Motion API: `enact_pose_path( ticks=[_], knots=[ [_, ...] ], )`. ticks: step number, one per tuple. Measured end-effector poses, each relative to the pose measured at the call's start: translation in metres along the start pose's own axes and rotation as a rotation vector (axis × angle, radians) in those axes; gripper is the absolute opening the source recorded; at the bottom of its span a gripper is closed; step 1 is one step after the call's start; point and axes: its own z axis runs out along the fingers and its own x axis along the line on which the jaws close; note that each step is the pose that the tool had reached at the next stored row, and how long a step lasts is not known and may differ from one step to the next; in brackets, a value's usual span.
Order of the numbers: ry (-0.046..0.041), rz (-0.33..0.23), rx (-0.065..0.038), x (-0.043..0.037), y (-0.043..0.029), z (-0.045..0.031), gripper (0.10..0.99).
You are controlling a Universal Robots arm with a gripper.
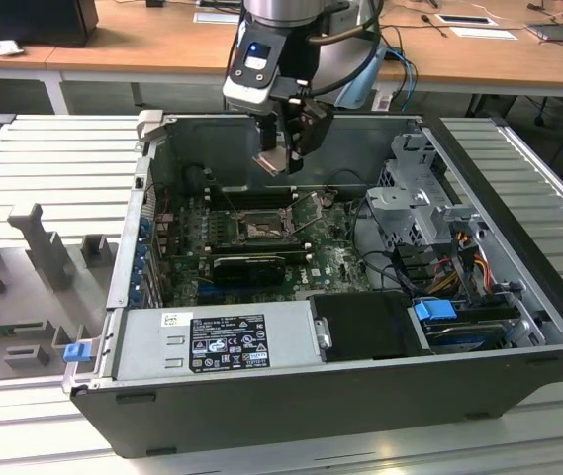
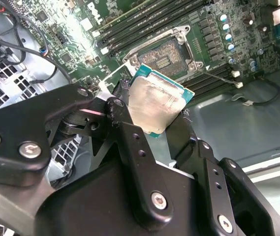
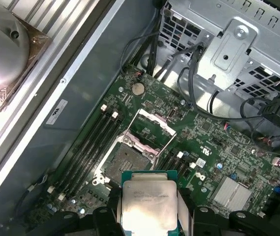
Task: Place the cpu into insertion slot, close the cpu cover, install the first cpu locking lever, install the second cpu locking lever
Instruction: 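Place the cpu into insertion slot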
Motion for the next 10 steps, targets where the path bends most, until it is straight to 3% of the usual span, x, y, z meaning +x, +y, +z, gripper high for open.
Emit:
enact_pose_path(
  ticks=[10],
  knots=[
    [-0.0059,0.069,-0.001,0.0006,-0.0010,0.0015,0.537]
  ],
)
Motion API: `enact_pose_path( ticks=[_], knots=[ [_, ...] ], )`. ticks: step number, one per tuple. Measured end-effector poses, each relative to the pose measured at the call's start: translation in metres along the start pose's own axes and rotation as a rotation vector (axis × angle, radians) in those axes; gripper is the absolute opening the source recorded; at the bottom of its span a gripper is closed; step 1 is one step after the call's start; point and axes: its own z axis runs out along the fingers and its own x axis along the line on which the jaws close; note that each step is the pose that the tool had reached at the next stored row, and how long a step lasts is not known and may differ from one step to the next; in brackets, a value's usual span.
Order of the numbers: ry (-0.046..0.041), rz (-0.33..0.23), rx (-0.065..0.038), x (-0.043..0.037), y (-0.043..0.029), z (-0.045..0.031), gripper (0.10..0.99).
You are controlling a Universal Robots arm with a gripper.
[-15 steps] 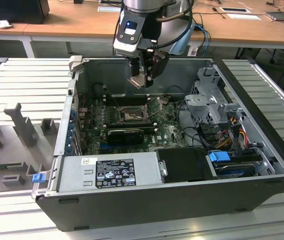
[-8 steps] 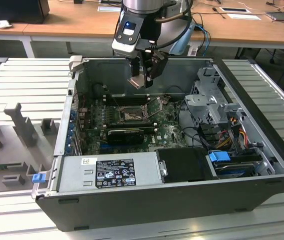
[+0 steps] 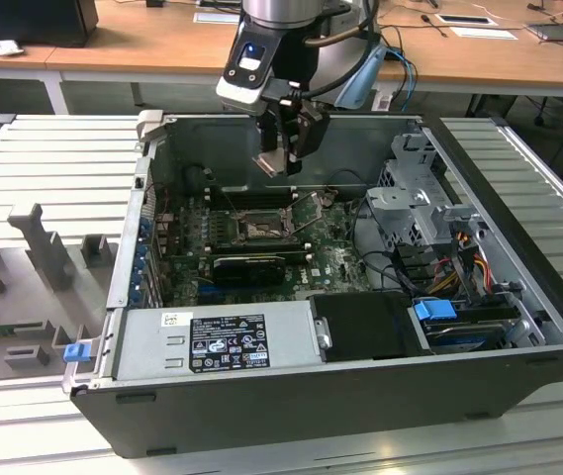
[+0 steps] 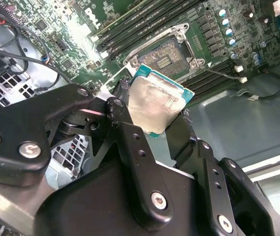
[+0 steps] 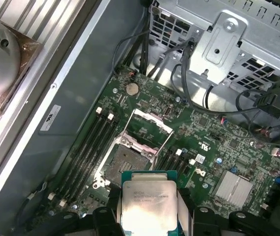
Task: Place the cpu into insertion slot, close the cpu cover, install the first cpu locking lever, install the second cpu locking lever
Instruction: 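Place the cpu into insertion slot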
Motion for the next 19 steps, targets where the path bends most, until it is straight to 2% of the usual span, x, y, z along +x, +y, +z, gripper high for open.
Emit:
enact_pose_path(
  ticks=[19],
  knots=[
    [-0.0066,0.078,-0.001,0.0000,-0.0002,0.0017,0.537]
  ],
)
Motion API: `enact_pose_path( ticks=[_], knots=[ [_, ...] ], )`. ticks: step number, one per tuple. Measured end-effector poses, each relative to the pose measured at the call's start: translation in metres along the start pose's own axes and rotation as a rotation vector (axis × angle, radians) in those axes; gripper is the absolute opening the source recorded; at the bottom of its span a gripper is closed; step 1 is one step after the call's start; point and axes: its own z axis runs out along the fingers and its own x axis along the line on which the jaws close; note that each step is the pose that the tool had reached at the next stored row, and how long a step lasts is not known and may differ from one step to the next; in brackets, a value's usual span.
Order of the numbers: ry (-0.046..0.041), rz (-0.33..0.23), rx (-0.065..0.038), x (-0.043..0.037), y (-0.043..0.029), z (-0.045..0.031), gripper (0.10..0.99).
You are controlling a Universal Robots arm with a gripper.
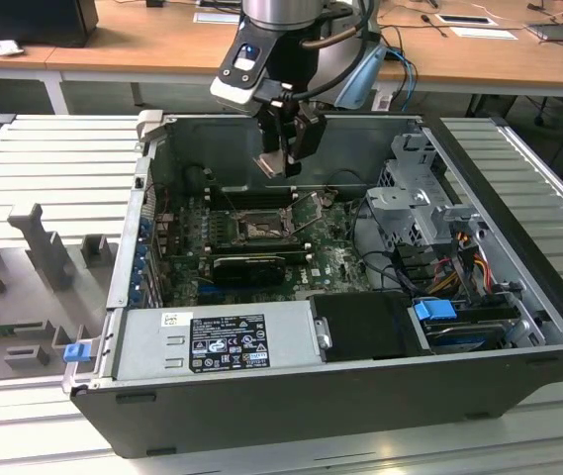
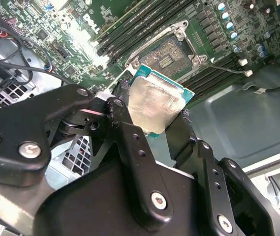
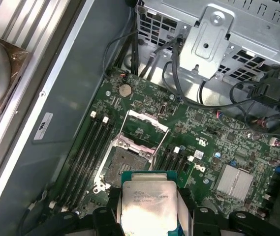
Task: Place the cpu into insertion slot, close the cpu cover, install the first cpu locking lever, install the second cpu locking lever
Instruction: 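Place the cpu into insertion slot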
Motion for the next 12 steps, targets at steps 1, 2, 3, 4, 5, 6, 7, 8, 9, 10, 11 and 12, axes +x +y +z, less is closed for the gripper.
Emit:
enact_pose_path(
  ticks=[1,2,3,4,5,6,7,8,9,10,11,12],
  knots=[
    [-0.0003,0.003,0.000,0.0000,0.0000,0.0001,0.537],
    [-0.0005,0.006,0.000,0.0000,0.0000,0.0002,0.537],
    [-0.0007,0.008,0.000,0.0000,0.0000,0.0002,0.537],
    [-0.0010,0.011,0.000,0.0000,0.0000,0.0003,0.537],
    [-0.0012,0.014,0.000,0.0000,0.0000,0.0004,0.537],
    [-0.0017,0.019,0.000,0.0000,-0.0001,0.0006,0.537],
    [-0.0020,0.023,0.000,0.0000,-0.0001,0.0007,0.537],
    [-0.0024,0.028,0.000,0.0000,-0.0001,0.0008,0.537],
    [-0.0028,0.033,-0.001,0.0000,-0.0001,0.0010,0.537],
    [-0.0031,0.037,-0.001,0.0000,-0.0001,0.0011,0.537],
    [-0.0038,0.044,-0.001,0.0000,-0.0001,0.0014,0.537],
    [-0.0044,0.052,-0.001,0.0000,-0.0001,0.0017,0.537]
  ],
)
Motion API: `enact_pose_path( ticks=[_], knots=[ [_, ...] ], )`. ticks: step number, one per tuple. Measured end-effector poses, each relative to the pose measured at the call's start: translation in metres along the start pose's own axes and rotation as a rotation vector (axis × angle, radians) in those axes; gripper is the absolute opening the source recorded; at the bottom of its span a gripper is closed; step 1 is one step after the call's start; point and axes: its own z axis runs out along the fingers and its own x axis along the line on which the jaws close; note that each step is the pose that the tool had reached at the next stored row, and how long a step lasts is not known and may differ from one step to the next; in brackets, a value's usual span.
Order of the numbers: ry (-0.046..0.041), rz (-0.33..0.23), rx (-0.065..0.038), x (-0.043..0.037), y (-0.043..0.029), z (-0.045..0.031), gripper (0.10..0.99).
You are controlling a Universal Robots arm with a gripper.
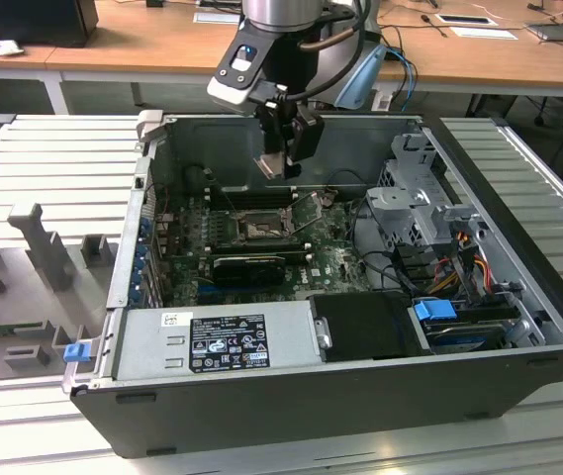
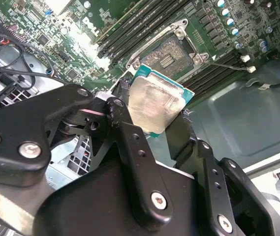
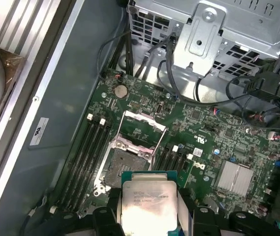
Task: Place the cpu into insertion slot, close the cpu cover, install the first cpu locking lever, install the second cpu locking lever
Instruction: 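Place the cpu into insertion slot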
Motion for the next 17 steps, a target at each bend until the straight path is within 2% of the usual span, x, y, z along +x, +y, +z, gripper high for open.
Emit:
enact_pose_path(
  ticks=[8,17],
  knots=[
    [-0.0104,0.121,-0.002,-0.0001,-0.0005,0.0047,0.537],
    [-0.0111,0.128,-0.002,0.0005,-0.0034,0.0148,0.537]
  ],
)
